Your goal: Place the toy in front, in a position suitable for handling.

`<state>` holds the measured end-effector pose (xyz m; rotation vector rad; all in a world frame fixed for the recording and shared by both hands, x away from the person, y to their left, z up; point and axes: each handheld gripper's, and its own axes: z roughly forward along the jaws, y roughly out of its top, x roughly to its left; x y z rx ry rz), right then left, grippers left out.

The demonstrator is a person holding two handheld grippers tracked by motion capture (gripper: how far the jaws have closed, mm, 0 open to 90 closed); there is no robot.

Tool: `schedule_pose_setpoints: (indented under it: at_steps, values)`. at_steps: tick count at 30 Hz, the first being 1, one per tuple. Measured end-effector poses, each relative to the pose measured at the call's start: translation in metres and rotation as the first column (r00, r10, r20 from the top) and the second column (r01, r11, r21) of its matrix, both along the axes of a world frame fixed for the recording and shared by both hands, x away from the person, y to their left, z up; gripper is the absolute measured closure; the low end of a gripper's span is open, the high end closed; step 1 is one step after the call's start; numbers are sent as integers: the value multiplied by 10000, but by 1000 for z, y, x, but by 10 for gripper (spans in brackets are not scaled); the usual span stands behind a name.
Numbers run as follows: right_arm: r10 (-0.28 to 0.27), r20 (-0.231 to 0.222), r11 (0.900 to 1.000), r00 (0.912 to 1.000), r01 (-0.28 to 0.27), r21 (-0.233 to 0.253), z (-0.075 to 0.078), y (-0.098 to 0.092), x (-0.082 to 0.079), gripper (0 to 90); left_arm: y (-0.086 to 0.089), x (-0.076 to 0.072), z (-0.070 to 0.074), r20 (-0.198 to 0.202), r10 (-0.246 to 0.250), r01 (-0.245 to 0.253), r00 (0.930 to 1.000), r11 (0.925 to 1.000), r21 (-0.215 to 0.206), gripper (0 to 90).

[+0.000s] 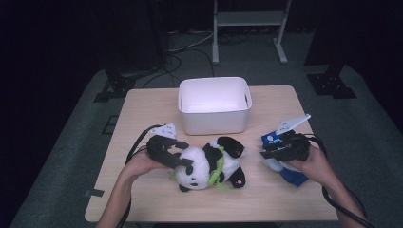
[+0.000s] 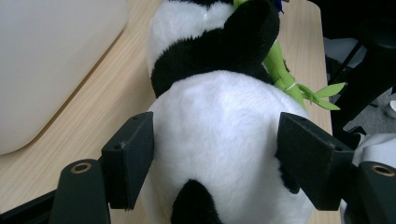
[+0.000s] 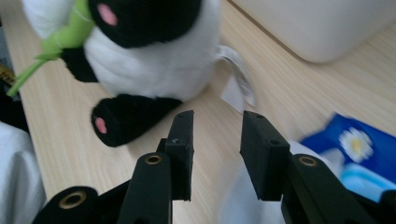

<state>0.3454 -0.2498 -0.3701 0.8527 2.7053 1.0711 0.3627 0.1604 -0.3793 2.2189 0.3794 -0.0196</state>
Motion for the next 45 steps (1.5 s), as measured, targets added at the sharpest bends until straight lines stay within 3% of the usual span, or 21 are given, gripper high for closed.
schedule_pose_setpoints:
  at_steps: [5,11,27,35,41,45]
  values:
    - [748,74,9971,9972,-749,129,4,22,-4,634,-1,0,0,84,-28,27,10000,9999,103,295]
    - [1278,36,9916,9918,-1278,182,4,41,-9,625,-2,2,1,236,-56,50,9997,9997,246,311]
    - [2596,-119,9653,9657,-2590,337,1,76,-16,624,-5,5,4,653,73,-115,9978,9979,641,401]
    - [2923,-198,9561,9561,-2917,265,-3,95,-14,621,-6,9,4,619,116,-160,9980,9973,717,410]
    - [3198,44,9475,9475,-3197,-56,-4,111,-14,626,-6,8,4,681,34,-86,9977,9971,755,410]
    - [3134,281,9495,9492,-3128,-241,-2,116,-11,628,-7,7,6,764,24,-88,9971,9965,835,409]
